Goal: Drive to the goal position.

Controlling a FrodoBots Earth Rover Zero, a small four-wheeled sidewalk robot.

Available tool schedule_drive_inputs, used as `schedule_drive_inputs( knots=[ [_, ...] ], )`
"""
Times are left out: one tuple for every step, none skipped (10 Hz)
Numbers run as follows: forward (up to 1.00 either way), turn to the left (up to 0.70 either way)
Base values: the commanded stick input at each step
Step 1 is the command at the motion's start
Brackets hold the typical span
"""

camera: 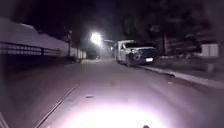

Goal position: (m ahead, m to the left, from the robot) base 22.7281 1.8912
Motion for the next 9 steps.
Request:
schedule_drive_inputs(
  knots=[
    [0.70,0.00],
    [0.70,0.00],
    [0.70,0.00],
    [0.70,0.00],
    [0.70,0.00],
    [0.70,0.00],
    [0.70,0.00],
    [0.70,0.00],
    [0.70,0.00]
  ],
)
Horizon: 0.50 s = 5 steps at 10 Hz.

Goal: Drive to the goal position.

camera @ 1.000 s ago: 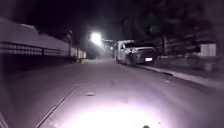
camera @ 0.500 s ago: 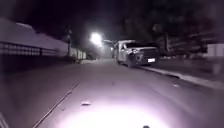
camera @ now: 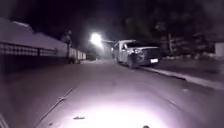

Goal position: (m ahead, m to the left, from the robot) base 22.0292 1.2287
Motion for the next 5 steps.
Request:
schedule_drive_inputs(
  knots=[
    [0.70,0.00],
    [0.70,0.00],
    [0.70,0.00],
    [0.70,0.00],
    [0.70,0.00]
  ],
)
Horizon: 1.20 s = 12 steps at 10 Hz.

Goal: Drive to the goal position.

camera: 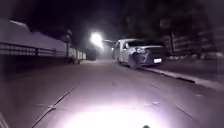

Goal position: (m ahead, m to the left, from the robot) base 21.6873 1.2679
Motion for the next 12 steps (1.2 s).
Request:
schedule_drive_inputs(
  knots=[
    [0.70,0.00],
    [0.70,0.00],
    [0.70,0.00],
    [0.70,0.00],
    [0.70,0.00],
    [0.70,0.05],
    [0.70,0.22],
    [0.70,0.35],
    [0.70,0.17],
    [0.70,0.00],
    [0.70,0.00],
    [0.70,0.00]
  ],
)
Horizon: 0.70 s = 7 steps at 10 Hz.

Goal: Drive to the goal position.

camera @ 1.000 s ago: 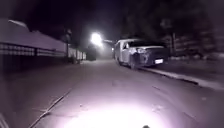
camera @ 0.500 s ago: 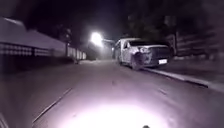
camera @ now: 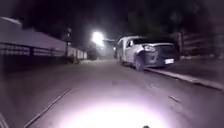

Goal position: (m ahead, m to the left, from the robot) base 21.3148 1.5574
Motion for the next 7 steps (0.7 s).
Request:
schedule_drive_inputs(
  knots=[
    [0.70,0.00],
    [0.70,0.00],
    [0.70,0.00],
    [0.70,0.00],
    [0.70,0.00],
    [0.70,0.00],
    [0.70,0.00]
  ],
)
